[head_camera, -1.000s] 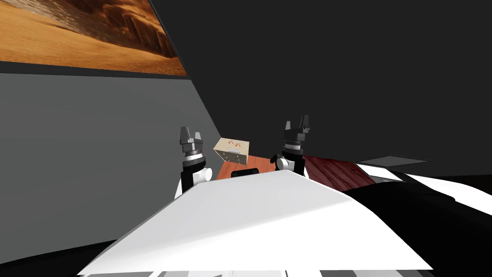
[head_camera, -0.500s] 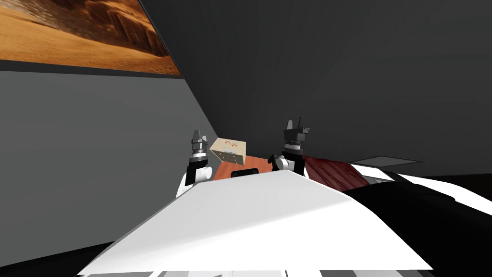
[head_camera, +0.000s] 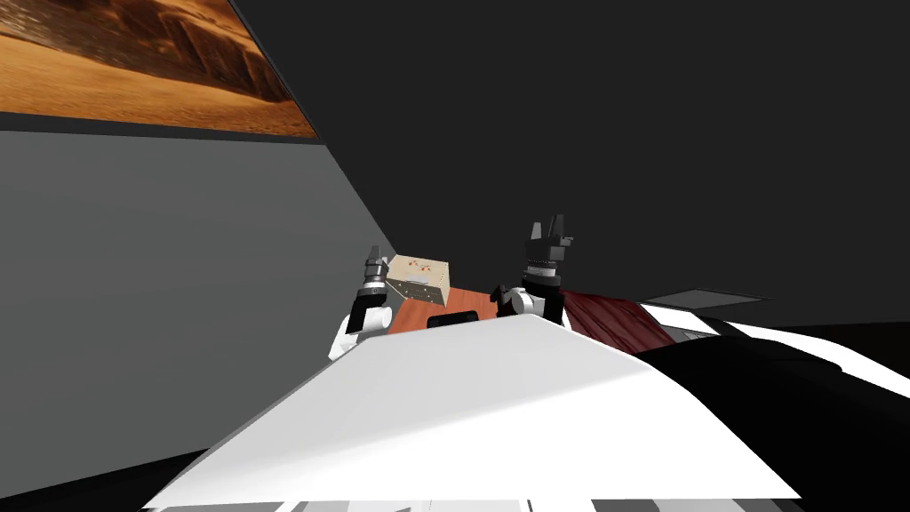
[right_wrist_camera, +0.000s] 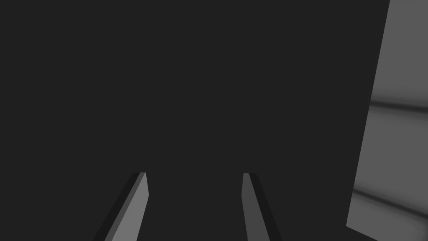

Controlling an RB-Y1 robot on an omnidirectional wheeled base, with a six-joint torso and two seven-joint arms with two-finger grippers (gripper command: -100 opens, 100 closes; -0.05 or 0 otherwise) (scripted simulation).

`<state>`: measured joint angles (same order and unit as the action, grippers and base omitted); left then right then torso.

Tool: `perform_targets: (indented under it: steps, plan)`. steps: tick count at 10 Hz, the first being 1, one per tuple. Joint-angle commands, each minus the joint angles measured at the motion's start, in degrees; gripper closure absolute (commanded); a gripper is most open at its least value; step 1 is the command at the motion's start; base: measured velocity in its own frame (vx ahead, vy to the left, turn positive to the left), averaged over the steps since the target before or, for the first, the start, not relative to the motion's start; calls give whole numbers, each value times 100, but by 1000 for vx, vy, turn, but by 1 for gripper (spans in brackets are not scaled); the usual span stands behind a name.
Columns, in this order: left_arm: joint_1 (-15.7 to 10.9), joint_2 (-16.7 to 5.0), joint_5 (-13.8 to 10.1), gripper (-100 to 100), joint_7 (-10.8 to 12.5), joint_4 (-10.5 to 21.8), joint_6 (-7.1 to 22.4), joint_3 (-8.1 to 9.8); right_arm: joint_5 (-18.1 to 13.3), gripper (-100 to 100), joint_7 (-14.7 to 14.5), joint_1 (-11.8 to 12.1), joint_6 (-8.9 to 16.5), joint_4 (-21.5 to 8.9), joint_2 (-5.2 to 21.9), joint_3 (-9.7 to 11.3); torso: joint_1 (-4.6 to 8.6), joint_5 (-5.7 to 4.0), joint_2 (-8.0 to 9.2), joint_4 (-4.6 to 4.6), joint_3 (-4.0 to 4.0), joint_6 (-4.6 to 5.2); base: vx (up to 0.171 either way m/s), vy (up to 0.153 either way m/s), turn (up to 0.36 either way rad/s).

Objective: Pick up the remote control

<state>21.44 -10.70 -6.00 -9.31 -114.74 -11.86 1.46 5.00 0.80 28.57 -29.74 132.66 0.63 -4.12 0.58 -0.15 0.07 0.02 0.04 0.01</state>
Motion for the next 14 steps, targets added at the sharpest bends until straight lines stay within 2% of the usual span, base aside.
perform_targets:
  steps: [1, 2, 3, 5, 6, 7, 8, 10, 11, 12, 13, 14]
  plan:
    - [-104, -73, -48, -100, -58, 237, 243, 3, 0, 0, 0, 0, 0, 0, 0, 0, 0, 0, 0, 0, 0, 0, -6, -122, -9]
    - [-207, -143, -96, -100, -101, 439, 379, 16, 0, 0, 0, 0, 0, 0, 0, 0, -9, 3, -4, -1, -3, -1, -2, -181, -12]
    - [-207, -143, -96, -100, -101, 466, 445, 16, 0, 0, 0, 0, 0, 0, 0, 0, 7, 0, -8, -2, -4, 0, -8, -130, 7]
    - [-419, -275, -198, -100, -192, 924, 787, 45, 0, 0, 0, 0, 0, 0, 0, 0, -11, 3, -8, -2, -5, -1, -4, -152, -17]
    - [-419, -275, -198, -100, -192, 950, 864, 45, 0, 0, 0, 0, 0, 0, 0, 0, 6, 0, -6, -2, -4, 0, -1, -138, 3]
    - [-527, -340, -251, -100, -240, 1195, 1031, 63, 0, 0, 0, 0, 0, 0, 0, 0, -5, 0, -8, -2, -4, -1, 12, -120, -23]
    - [-527, -340, -251, -100, -240, 1207, 1081, 63, 0, 0, 0, 0, 0, 0, 0, 0, -12, 2, -12, -2, -7, 0, 8, -87, -9]
    - [-749, -475, -360, -100, -339, 1602, 1443, 107, 0, 0, 0, 0, 0, 0, 1, -1, -25, 6, -10, -3, -6, -1, 12, -118, -39]
    - [-749, -475, -360, -100, -339, 1732, 1525, 107, 0, 0, 0, 0, 0, 0, 0, 0, -9, 3, -15, -3, -8, 0, 3, -131, -8]
    - [-862, -548, -416, -100, -390, 1965, 1711, 135, 0, 0, 0, 0, 0, 0, 0, 0, -11, 2, -11, -3, -7, -1, 1, -118, -34]
    - [-862, -548, -416, -100, -390, 2025, 1749, 135, 0, 0, 0, 0, 0, 0, 0, 0, -15, 3, -9, -2, -5, -1, 15, -78, -16]
    - [-976, -627, -472, -100, -442, 2230, 1974, 166, 0, 0, 0, 1, 0, 0, 1, -1, -29, 5, -12, -2, -7, -2, 19, -76, -51]
